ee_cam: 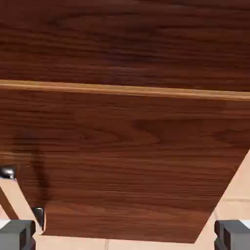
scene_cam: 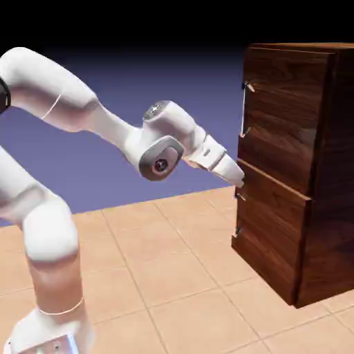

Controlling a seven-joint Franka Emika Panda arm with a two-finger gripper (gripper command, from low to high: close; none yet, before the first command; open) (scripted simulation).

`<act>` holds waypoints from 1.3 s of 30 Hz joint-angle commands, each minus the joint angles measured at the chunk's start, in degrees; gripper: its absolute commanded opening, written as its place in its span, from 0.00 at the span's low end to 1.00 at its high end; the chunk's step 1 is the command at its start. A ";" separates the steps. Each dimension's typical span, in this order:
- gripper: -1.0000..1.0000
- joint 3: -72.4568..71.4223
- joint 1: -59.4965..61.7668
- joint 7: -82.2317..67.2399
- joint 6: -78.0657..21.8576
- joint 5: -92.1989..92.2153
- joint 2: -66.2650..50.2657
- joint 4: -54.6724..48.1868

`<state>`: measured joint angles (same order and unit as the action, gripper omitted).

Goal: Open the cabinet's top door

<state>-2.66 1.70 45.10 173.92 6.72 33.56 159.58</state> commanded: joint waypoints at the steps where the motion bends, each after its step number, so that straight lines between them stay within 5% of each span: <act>1: 1.00 -0.99 0.89 0.98 -0.03 2.50 0.33 -0.53; 39: 1.00 -38.47 34.51 38.27 -1.22 97.20 13.04 -20.52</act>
<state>-41.13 36.21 83.37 172.71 103.92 46.60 139.06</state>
